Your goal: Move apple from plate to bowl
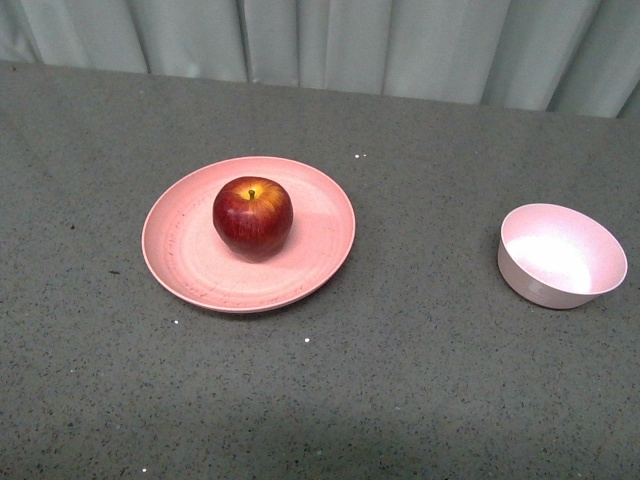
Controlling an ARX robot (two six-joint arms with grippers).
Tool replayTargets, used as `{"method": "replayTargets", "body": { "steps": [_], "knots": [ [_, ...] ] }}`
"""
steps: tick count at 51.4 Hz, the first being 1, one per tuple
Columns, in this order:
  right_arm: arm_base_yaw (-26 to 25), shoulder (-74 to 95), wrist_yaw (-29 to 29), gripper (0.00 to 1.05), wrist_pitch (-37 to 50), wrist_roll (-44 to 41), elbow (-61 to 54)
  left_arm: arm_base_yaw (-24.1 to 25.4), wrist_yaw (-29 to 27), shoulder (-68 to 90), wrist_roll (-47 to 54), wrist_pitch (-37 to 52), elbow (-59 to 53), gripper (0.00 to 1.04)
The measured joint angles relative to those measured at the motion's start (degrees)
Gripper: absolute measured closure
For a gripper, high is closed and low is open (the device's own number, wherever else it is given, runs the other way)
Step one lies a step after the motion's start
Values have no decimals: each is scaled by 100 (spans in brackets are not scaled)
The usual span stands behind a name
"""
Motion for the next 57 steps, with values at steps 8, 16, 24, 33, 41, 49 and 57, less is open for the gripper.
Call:
{"method": "replayTargets", "body": {
  "steps": [8,16,24,33,41,49,57],
  "knots": [
    [0,0,0,9,0,0,0,-2,-2,0,0,0,0,7],
    [0,0,0,9,0,0,0,-2,0,0,0,0,0,7],
    [0,0,0,9,0,0,0,-2,0,0,0,0,0,7],
    [0,0,0,9,0,0,0,-2,0,0,0,0,0,7],
    [0,0,0,9,0,0,0,-2,0,0,0,0,0,7],
    [205,435,413,9,-507,-391,175,-2,-2,0,0,0,0,7],
    [98,2225,-9,9,634,-647,446,-2,0,0,0,0,0,7]
  ]
}}
